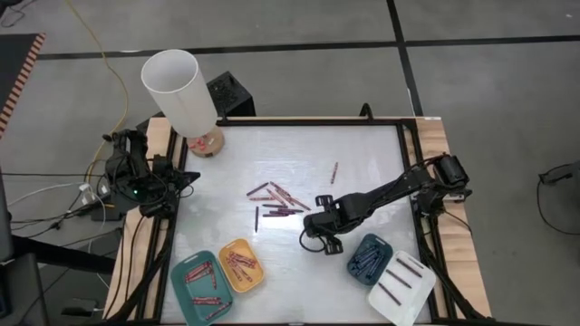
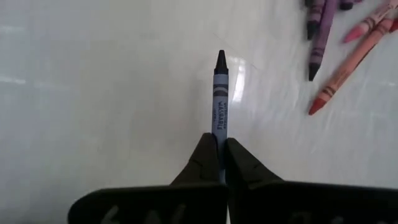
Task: Sort crayons
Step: Put the blue crayon into the dark blue bin
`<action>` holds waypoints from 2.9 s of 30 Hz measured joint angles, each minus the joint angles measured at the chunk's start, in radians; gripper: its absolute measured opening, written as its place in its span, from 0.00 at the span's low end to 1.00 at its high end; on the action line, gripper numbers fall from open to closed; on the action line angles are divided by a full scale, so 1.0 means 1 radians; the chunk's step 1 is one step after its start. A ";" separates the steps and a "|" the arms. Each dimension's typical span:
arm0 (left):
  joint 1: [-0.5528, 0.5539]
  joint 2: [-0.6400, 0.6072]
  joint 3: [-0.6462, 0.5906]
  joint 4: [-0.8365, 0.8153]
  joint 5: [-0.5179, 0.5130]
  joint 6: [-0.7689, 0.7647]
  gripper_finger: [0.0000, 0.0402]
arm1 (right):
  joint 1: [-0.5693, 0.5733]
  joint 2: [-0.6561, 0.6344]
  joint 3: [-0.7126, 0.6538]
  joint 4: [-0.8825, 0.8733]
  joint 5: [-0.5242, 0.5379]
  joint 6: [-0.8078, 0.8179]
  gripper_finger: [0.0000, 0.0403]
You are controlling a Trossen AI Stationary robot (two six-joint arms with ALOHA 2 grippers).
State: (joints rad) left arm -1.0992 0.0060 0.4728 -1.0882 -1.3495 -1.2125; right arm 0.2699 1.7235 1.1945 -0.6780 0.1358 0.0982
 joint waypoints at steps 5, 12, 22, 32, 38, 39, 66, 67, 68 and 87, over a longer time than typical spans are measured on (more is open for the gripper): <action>0.000 0.000 0.000 0.000 0.003 0.000 0.00 | 0.085 -0.001 0.113 -0.246 -0.001 0.006 0.01; 0.000 0.000 0.000 0.000 0.007 0.000 0.00 | 0.232 -0.002 0.233 -0.620 -0.003 0.131 0.00; 0.000 0.000 0.000 0.000 0.002 0.000 0.00 | 0.441 -0.002 0.248 -0.785 -0.008 0.279 0.00; 0.000 0.000 0.000 -0.002 -0.001 0.000 0.00 | 0.489 -0.004 0.156 -0.672 -0.006 0.297 0.00; 0.000 0.000 0.000 -0.002 -0.001 -0.001 0.00 | 0.489 -0.004 0.075 -0.628 -0.003 0.294 0.00; 0.000 0.000 0.000 -0.002 -0.001 -0.001 0.00 | 0.489 -0.004 0.066 -0.620 -0.003 0.289 0.00; 0.000 0.000 0.000 -0.002 -0.020 -0.003 0.00 | 0.462 -0.004 0.007 -0.494 0.037 0.207 0.04; 0.000 0.000 0.000 -0.002 -0.020 -0.003 0.00 | 0.458 -0.004 0.007 -0.486 0.046 0.206 0.05; 0.000 0.000 0.000 -0.002 -0.020 -0.003 0.00 | 0.453 -0.004 0.007 -0.481 0.050 0.200 0.05; 0.000 0.000 0.000 -0.002 -0.017 -0.003 0.00 | 0.468 -0.004 -0.116 -0.444 -0.003 0.231 0.06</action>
State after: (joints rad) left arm -1.0988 0.0059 0.4728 -1.0904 -1.3663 -1.2160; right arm 0.7377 1.7199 1.0781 -1.1220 0.1333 0.3290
